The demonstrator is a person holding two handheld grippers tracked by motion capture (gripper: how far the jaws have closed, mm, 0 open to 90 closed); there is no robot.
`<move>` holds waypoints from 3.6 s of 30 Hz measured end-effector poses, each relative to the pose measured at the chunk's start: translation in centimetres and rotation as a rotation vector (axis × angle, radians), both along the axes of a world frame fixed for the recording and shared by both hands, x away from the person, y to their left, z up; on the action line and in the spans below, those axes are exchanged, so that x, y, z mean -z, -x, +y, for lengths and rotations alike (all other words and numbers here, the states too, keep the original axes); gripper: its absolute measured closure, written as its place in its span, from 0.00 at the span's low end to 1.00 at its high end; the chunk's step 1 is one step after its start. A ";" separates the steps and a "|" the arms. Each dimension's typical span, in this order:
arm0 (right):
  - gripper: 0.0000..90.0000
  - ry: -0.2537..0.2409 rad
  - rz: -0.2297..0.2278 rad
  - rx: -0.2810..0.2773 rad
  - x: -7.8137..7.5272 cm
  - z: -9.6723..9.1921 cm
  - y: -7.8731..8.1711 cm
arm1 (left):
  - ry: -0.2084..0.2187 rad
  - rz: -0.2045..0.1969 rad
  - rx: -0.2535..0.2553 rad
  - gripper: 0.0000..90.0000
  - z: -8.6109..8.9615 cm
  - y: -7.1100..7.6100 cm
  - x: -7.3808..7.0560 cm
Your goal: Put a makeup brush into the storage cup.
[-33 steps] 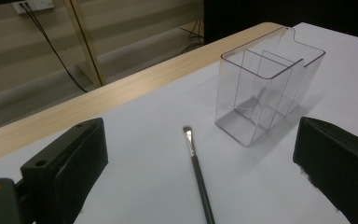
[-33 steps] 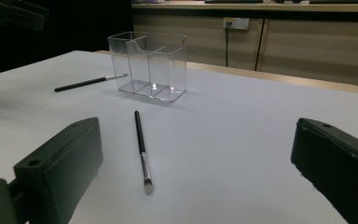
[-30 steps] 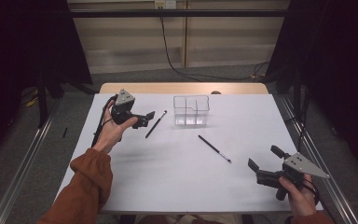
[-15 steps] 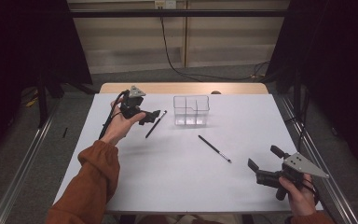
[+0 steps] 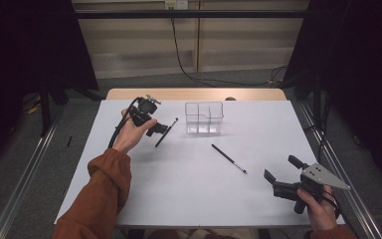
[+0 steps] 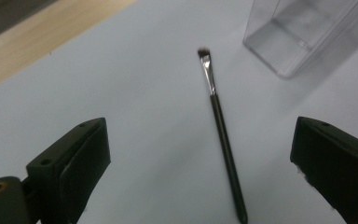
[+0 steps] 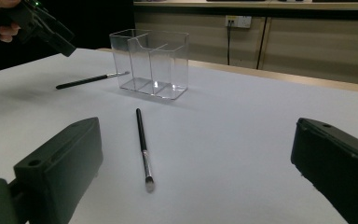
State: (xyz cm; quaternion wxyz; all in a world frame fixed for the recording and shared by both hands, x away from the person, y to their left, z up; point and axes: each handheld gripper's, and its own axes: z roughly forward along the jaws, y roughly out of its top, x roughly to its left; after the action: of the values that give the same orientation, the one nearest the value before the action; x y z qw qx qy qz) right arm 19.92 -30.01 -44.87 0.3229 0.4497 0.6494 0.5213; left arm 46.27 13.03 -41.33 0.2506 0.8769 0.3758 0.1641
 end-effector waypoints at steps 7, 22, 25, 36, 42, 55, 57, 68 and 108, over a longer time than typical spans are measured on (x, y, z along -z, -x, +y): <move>0.01 0.004 -0.002 -0.005 0.0 0.0 0.0 | -0.034 0.105 -0.008 0.05 -0.6 -0.4 -0.1; 0.01 0.005 0.006 -0.008 0.0 0.0 0.0 | -0.137 0.307 0.012 0.07 -1.5 -1.3 1.9; 0.01 0.006 0.005 -0.010 0.0 0.0 0.0 | -0.150 0.323 0.019 0.08 -1.7 -1.3 2.2; 0.01 0.004 0.007 -0.008 0.0 0.0 0.0 | -0.200 0.376 0.010 0.19 -2.1 -1.8 2.9; 0.01 0.013 0.011 -0.015 0.1 0.1 0.0 | -0.218 0.390 0.029 0.28 -2.8 -1.9 3.1; 0.01 0.014 0.014 -0.017 0.1 0.0 0.1 | -0.251 0.387 0.029 0.63 -3.8 -1.5 3.3; 0.01 0.013 0.015 -0.018 0.1 0.0 0.0 | -0.242 0.387 0.023 0.64 -3.8 -1.6 3.4; 0.01 0.015 0.015 -0.021 0.1 0.0 0.2 | -0.207 0.421 0.015 0.77 -3.5 -1.9 3.5; 0.02 0.025 0.027 -0.032 0.2 0.3 0.1 | -0.124 0.416 -0.067 0.94 -2.4 -1.8 3.4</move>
State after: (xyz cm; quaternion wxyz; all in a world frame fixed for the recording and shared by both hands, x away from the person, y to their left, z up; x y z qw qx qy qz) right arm 19.85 -29.73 -45.11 0.3112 0.4420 0.6673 0.5124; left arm 48.06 10.67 -44.77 0.1077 0.8926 0.4377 0.0109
